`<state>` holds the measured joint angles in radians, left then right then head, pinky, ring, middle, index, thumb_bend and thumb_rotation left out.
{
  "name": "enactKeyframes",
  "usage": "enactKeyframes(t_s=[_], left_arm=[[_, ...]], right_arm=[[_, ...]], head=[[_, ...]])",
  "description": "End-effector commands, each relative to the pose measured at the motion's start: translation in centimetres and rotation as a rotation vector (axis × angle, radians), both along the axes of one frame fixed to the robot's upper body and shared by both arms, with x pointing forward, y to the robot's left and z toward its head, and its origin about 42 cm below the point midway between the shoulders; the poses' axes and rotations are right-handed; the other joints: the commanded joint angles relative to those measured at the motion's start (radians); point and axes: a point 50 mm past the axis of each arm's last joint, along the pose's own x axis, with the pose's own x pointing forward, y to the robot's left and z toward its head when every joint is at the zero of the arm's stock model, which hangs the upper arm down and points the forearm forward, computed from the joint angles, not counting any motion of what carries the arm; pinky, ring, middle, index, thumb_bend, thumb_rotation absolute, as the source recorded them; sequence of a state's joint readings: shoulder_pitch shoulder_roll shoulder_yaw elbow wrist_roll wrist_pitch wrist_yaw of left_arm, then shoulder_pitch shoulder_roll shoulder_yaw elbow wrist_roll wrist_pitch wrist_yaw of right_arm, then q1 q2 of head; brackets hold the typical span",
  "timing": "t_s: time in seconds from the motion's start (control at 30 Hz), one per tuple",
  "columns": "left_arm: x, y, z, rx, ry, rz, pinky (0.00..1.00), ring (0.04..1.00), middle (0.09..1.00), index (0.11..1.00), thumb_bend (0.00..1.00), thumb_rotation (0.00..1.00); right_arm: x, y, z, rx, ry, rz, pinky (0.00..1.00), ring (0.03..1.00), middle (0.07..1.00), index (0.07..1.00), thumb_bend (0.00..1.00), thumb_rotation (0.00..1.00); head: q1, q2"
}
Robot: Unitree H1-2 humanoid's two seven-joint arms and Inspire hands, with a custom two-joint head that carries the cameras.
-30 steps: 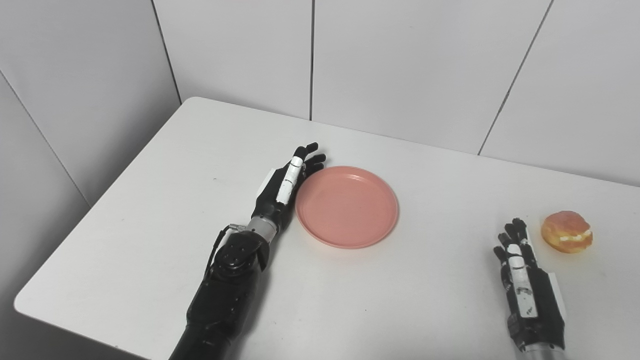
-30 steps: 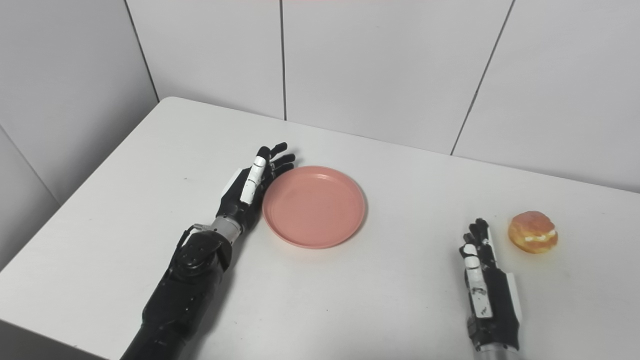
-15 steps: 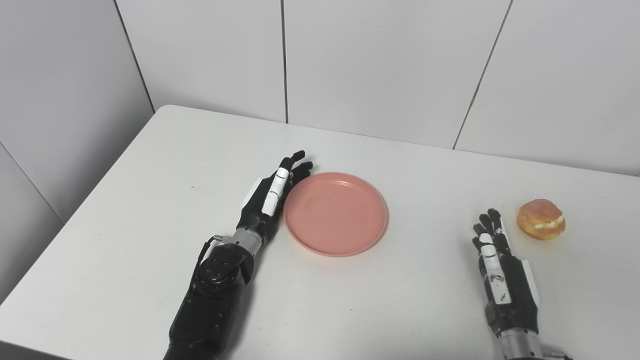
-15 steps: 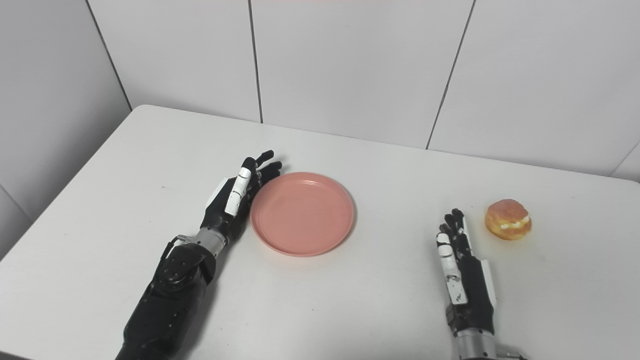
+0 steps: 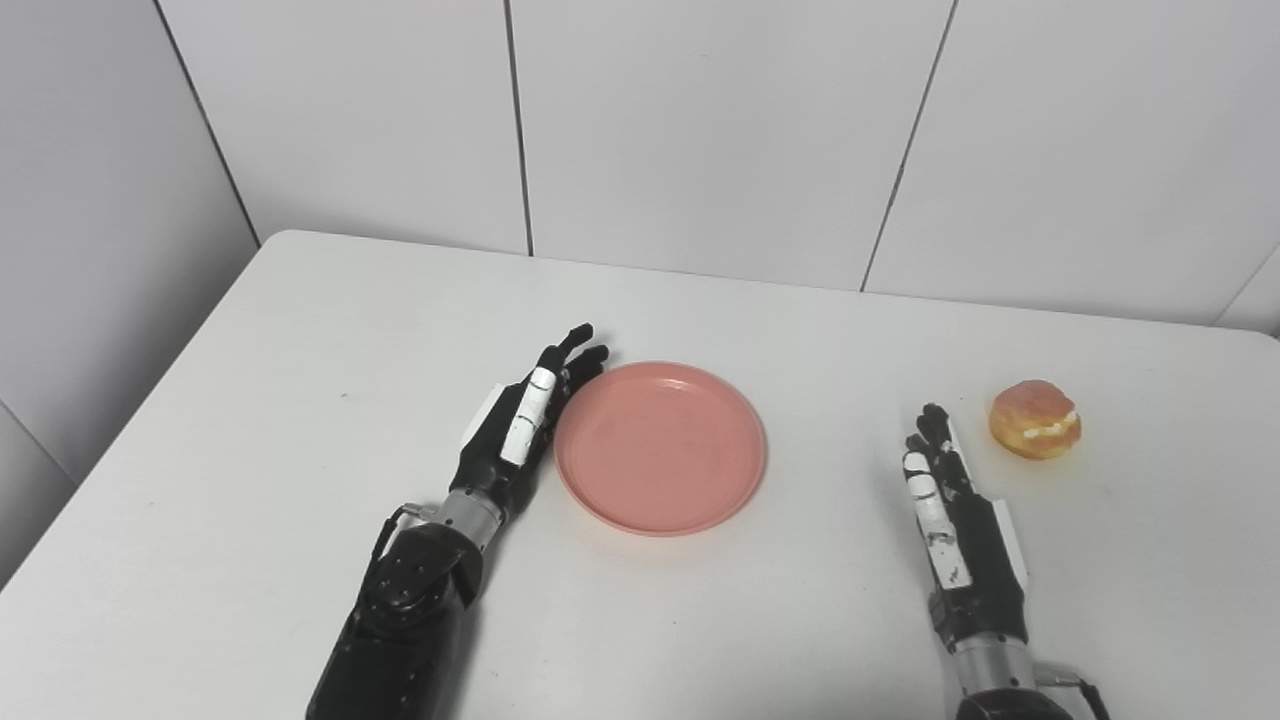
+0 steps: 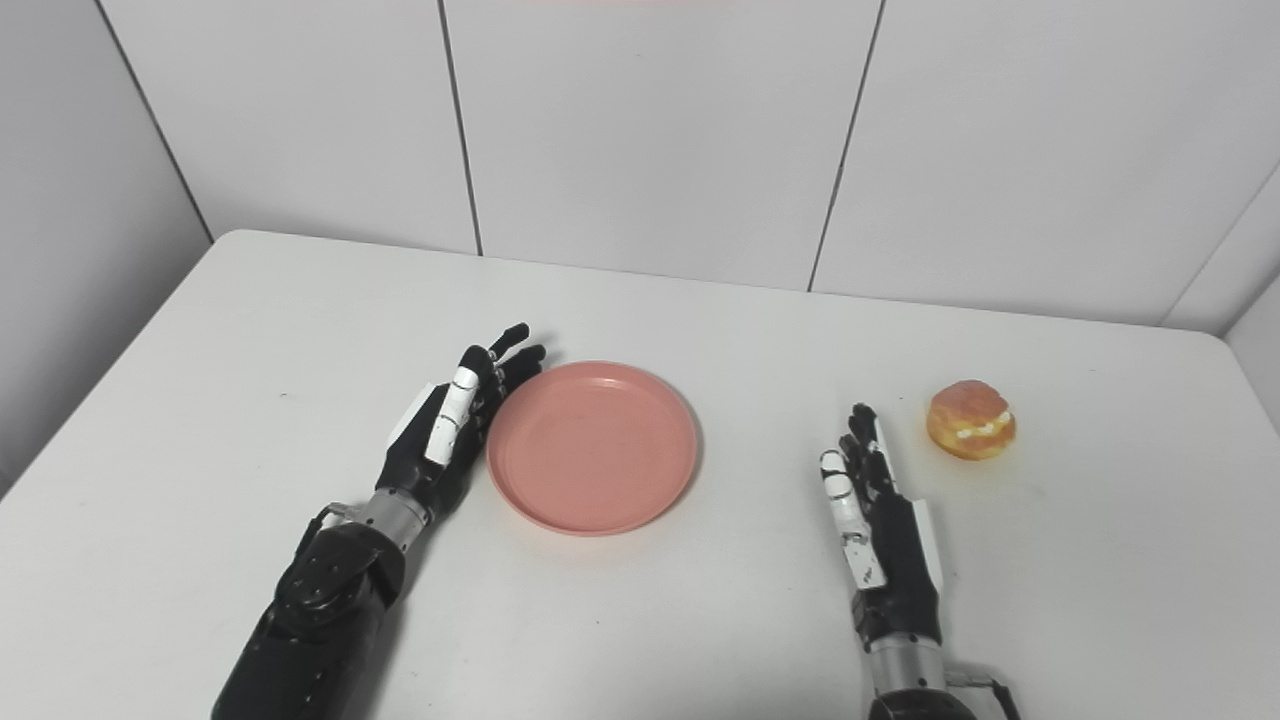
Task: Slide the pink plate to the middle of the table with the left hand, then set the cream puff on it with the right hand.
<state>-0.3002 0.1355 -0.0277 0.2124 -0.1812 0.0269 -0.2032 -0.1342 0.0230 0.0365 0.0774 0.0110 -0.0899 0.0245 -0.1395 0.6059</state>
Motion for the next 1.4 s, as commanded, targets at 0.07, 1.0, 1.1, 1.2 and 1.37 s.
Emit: enactKeyframes(t_s=[0.07, 1.0, 1.1, 1.2, 1.37], left_arm=[[-1.1, -1.2, -0.7, 0.018, 0.038, -0.091, 0.96, 0.925, 0.902, 0.911, 0.73, 1.00], [-3.5, -3.1, -0.8, 0.037, 0.025, -0.215, 0.95, 0.920, 0.917, 0.919, 0.68, 1.00], [-3.6, -3.2, -0.9, 0.040, 0.029, -0.224, 0.96, 0.927, 0.924, 0.924, 0.70, 1.00], [-3.9, -3.3, -0.9, 0.047, 0.027, -0.235, 0.96, 0.929, 0.926, 0.926, 0.69, 1.00], [-4.1, -3.5, -0.7, 0.053, 0.033, -0.244, 0.96, 0.934, 0.931, 0.930, 0.69, 1.00]], right_arm=[[0.4, 1.4, 0.9, 0.012, -0.017, 0.023, 1.00, 1.000, 1.000, 0.969, 0.59, 0.81], [0.8, 2.8, 1.2, 0.047, -0.003, 0.014, 1.00, 0.984, 0.981, 0.949, 0.62, 0.78], [0.8, 2.8, 1.2, 0.043, -0.008, 0.014, 1.00, 0.978, 0.975, 0.950, 0.62, 0.79], [0.8, 2.8, 1.2, 0.047, 0.002, 0.014, 1.00, 0.987, 0.987, 0.950, 0.62, 0.79], [0.8, 2.8, 1.2, 0.049, -0.003, 0.015, 1.00, 0.986, 0.985, 0.951, 0.61, 0.77]], head=[[-0.018, 0.003], [-0.078, 0.014], [-0.078, 0.014], [-0.078, 0.018], [-0.080, 0.020]])
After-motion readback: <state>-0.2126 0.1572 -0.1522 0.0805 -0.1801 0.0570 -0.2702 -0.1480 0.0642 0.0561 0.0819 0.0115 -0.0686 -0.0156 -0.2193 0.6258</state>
